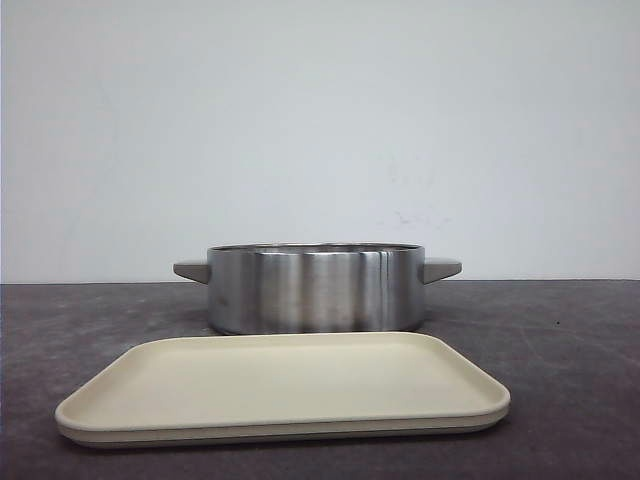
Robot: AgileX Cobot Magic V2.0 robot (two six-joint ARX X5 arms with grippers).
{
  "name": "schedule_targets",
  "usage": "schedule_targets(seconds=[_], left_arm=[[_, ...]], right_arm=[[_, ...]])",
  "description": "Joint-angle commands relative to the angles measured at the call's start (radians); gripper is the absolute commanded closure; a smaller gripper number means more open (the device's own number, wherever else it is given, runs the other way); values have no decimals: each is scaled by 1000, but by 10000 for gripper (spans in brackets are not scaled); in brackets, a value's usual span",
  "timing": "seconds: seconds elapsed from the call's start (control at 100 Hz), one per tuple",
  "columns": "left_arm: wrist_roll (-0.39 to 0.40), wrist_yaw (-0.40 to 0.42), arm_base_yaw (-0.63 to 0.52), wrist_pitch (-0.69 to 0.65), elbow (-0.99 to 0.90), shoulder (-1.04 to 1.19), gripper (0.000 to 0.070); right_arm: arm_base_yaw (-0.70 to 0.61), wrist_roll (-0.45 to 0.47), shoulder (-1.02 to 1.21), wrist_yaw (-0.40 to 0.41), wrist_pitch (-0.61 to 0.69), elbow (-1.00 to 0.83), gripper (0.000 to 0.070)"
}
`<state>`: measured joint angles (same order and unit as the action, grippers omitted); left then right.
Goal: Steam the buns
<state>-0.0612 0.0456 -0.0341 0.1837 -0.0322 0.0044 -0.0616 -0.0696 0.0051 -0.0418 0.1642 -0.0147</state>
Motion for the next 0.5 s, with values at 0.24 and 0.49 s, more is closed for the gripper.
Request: schedule_targets(seconds=[0.24,0.49], left_arm=[[2,-9,31,4,18,0,700],[2,-9,31,4,18,0,700]], right_arm=[[0,18,-2,-2,-10,2,692],[0,18,-2,-2,-10,2,692]])
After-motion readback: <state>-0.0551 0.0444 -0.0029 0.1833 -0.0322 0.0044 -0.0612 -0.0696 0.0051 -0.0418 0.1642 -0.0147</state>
